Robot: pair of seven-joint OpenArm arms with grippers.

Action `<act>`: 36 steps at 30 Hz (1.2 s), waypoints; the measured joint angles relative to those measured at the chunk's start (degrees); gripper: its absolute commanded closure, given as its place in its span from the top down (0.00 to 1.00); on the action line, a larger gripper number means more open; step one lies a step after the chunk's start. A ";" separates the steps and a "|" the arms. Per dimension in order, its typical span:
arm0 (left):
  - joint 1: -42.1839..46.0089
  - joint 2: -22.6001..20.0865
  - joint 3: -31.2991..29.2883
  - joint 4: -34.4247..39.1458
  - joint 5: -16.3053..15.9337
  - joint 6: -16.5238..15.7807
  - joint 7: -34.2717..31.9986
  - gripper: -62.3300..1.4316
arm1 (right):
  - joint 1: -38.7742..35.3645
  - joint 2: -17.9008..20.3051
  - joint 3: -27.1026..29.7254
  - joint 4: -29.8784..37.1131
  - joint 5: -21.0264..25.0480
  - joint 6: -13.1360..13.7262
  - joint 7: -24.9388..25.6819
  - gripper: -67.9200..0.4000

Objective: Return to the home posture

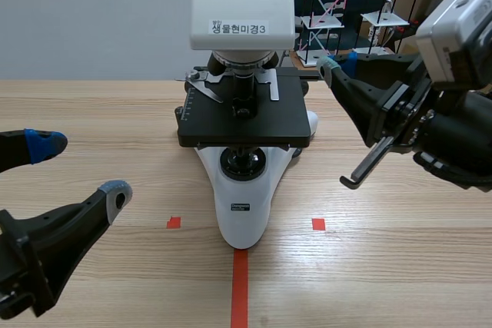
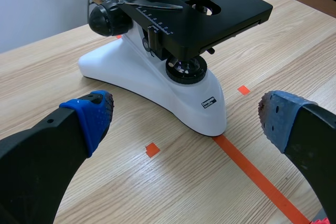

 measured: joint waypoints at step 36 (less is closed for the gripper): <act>0.00 0.00 0.00 0.00 0.00 0.00 0.00 0.93 | -32.54 0.02 14.08 13.33 7.76 -0.02 -1.60 0.97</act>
